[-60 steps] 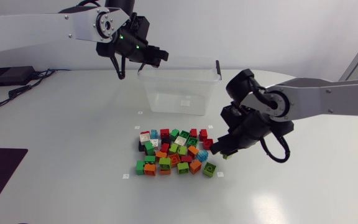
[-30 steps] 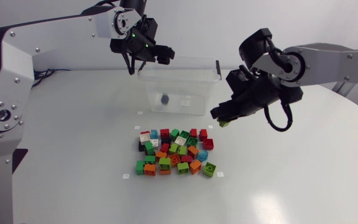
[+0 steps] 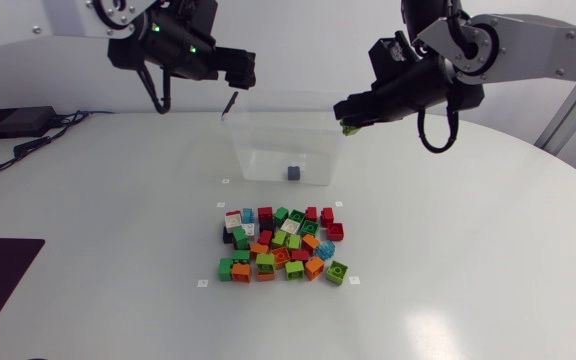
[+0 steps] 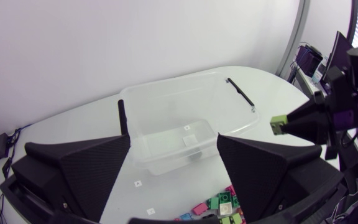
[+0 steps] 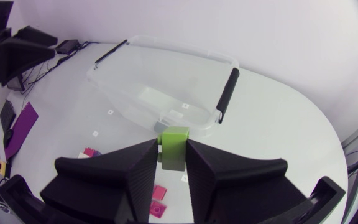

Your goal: Place the duplo bricks in the container

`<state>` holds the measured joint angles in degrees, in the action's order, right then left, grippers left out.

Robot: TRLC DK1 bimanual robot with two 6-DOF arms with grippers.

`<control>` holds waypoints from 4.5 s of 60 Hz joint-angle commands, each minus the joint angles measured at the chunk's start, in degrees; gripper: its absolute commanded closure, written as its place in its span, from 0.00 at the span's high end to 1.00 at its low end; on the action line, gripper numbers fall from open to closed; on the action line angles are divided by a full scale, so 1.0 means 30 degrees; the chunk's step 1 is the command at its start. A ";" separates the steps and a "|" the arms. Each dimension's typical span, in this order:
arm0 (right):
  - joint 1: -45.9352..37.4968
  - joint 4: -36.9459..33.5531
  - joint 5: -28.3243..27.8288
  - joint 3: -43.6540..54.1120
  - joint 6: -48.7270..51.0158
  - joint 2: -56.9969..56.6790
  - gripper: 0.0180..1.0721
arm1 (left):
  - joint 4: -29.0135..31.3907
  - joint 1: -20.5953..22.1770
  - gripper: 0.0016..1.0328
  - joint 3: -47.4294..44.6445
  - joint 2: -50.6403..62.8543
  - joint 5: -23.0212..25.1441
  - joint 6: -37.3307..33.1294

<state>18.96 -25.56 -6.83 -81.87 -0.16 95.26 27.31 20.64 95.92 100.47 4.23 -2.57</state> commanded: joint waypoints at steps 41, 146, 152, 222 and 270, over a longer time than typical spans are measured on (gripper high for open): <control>0.0564 0.2075 0.1603 -0.5290 -0.0297 0.5628 0.36 | -0.2043 0.0794 0.96 -1.1143 -0.6887 -0.0091 -0.3656; 0.0535 0.2192 -0.1356 1.2816 0.3893 -0.9840 0.91 | -0.2746 0.0619 0.36 -1.1875 0.1199 0.4713 -1.2181; 0.0857 0.2192 -0.1356 1.2904 0.3834 -0.9870 0.91 | -0.2600 0.0589 0.20 -1.1963 0.1082 0.4948 -1.2210; 0.2850 -0.2026 0.3126 0.3822 -0.3109 0.5247 0.84 | -0.2892 -0.0348 0.20 -1.0586 -0.6887 0.5621 -0.6937; 0.2645 -0.0854 0.4035 0.5023 -0.3285 0.3929 0.34 | -0.7756 -0.0465 0.20 -0.4288 0.0672 0.0787 -0.0257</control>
<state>27.83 -28.75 4.71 -68.77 -10.48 110.54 4.56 18.94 79.53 99.13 6.96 -5.63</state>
